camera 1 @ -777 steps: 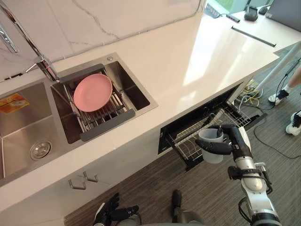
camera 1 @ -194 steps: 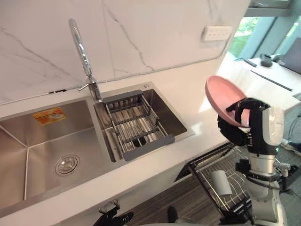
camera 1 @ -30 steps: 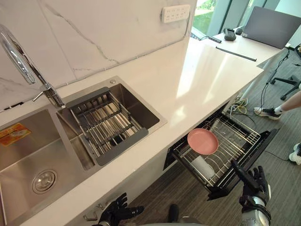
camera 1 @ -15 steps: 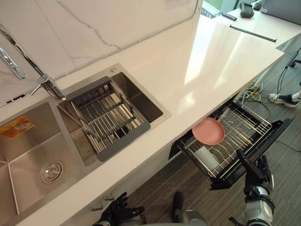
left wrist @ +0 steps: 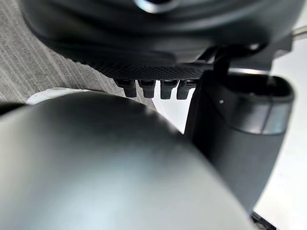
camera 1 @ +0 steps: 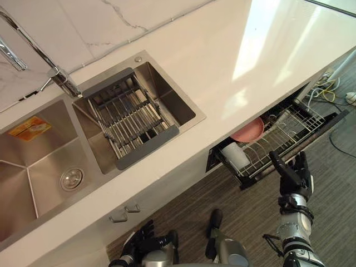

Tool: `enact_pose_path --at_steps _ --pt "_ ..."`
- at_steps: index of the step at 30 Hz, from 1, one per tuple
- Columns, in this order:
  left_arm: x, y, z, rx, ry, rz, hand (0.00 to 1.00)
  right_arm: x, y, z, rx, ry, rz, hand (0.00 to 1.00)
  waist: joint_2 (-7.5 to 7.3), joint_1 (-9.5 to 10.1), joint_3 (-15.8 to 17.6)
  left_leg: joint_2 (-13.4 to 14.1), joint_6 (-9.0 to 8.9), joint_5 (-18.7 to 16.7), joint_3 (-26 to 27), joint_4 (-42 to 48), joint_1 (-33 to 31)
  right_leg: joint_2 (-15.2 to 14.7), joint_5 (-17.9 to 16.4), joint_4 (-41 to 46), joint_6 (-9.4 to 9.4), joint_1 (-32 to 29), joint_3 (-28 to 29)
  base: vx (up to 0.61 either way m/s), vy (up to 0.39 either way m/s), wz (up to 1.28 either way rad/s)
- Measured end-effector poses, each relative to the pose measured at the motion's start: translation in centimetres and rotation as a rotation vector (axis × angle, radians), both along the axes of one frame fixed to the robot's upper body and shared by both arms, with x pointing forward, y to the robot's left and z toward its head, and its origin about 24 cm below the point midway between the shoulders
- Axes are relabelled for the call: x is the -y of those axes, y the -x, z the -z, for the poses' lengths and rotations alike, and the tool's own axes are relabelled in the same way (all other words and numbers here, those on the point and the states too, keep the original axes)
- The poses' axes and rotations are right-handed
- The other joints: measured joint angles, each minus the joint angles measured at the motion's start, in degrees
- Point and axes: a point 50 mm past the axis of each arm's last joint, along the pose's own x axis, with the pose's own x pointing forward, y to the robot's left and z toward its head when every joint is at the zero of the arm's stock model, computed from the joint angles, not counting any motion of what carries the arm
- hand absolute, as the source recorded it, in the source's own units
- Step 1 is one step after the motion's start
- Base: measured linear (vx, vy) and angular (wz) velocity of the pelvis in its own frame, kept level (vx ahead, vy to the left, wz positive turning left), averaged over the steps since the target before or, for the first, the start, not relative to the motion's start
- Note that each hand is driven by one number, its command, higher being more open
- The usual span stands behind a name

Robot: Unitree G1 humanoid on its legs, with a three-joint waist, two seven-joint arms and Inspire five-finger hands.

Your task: Walk over to the sink, pick up the cup, carry it to the dishwasher, place the cup inside the dishwasher, then close the dishwasher door

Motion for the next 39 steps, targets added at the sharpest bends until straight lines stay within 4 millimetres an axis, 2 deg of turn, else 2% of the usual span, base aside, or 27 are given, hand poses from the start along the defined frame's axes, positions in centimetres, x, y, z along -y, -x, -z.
enact_pose_path --at_steps 4,5,7,10,17,19,22,26,28,33,36,39 --pt "0.5 -0.5 -0.1 0.012 0.017 -0.003 1.00 -0.7 -2.6 -2.0 0.058 0.006 -0.059 1.00 1.42 0.53 1.35 -0.13 -0.13 0.95 -1.25 0.23 -0.64 -0.51 -0.47 1.75 -0.47 -0.78 -1.36 0.00 0.036 0.15" --pt "0.7 -0.8 -0.2 0.023 0.022 0.001 1.00 -1.0 -4.1 -3.3 0.092 0.001 -0.086 1.00 1.72 1.46 2.09 -0.34 -0.12 1.39 -1.51 0.27 -1.49 -0.90 -0.94 2.99 -0.63 -2.01 -1.60 -0.04 0.042 0.12" --pt "0.8 -1.2 -0.3 0.038 0.030 0.006 1.00 -1.0 -4.9 -4.3 0.116 0.005 -0.101 1.00 1.88 2.39 2.77 -0.62 -0.10 1.78 -1.67 0.31 -2.06 -1.17 -1.12 3.64 -0.80 -2.72 -1.76 -0.05 0.036 0.09" --pt "1.0 -2.0 -0.7 0.076 0.050 0.014 1.00 -1.4 -7.4 -7.1 0.177 0.002 -0.156 1.00 2.40 3.56 4.72 -0.83 -0.27 2.46 -2.71 0.74 -3.59 -1.95 -1.78 5.92 -1.47 -4.48 -2.89 -0.06 0.005 0.18" --pt "0.7 -3.3 -1.2 0.123 0.060 0.013 1.00 -2.7 -8.4 -7.8 0.225 -0.038 -0.188 1.00 1.69 3.96 5.56 -0.19 -0.41 2.20 -3.11 2.01 -6.38 -1.59 -2.21 6.28 -1.95 -6.40 -4.20 -0.06 -0.009 0.01" --pt "0.3 -3.9 -1.5 0.137 0.052 0.005 1.00 -3.6 -8.7 -8.0 0.228 -0.030 -0.227 1.00 0.65 4.41 6.23 0.73 -0.41 1.71 -2.86 2.28 -6.74 -0.44 -2.23 5.12 -2.01 -6.38 -4.28 -0.04 -0.028 -0.18" --pt "0.0 -4.2 -1.7 0.146 0.041 -0.002 1.00 -4.2 -8.8 -8.3 0.221 0.004 -0.268 1.00 -0.11 4.55 6.71 1.44 -0.72 1.61 -2.91 2.36 -6.76 0.49 -1.52 4.32 -2.41 -6.23 -4.65 -0.01 -0.022 -0.11" --pt "-0.2 -4.1 -1.6 0.137 0.028 -0.006 1.00 -4.8 -7.3 -7.9 0.178 0.169 -0.367 1.00 -0.24 4.33 6.61 2.60 -1.53 1.57 -2.90 1.92 -5.97 1.95 -1.44 2.62 -2.50 -5.13 -4.72 0.05 0.028 -0.06" --pt "-0.3 -3.9 -1.4 0.125 0.016 -0.004 1.00 -5.5 -6.5 -7.4 0.159 0.218 -0.411 1.00 -0.53 3.55 6.37 2.99 -1.60 1.60 -2.87 1.39 -4.23 2.52 -1.42 1.81 -2.50 -3.30 -4.71 0.09 0.069 -0.04" --pt "-1.0 -2.5 -0.9 0.072 -0.036 0.008 1.00 -7.9 -1.7 -3.3 0.023 0.339 -0.584 1.00 -3.57 3.21 -0.55 3.56 -1.77 1.47 -1.39 -1.22 -0.07 3.37 -1.66 -0.01 -2.63 -0.01 -4.13 0.10 0.126 -0.04" --pt "-1.3 -2.2 -0.8 0.064 -0.052 0.001 1.00 -8.6 0.5 -1.2 -0.040 0.317 -0.608 1.00 -5.15 2.97 -3.38 3.37 -2.37 1.03 -0.77 -2.01 1.53 3.08 -1.76 -0.02 -2.38 1.22 -3.94 0.09 0.203 -0.02" --pt "-1.9 -1.8 -0.7 0.054 -0.069 -0.029 1.00 -8.7 2.8 1.1 -0.136 0.290 -0.589 1.00 -6.62 2.62 -5.10 2.47 -1.59 0.58 0.38 -2.08 2.94 2.18 -1.38 -0.03 -1.50 2.16 -3.00 0.03 0.189 -0.11"
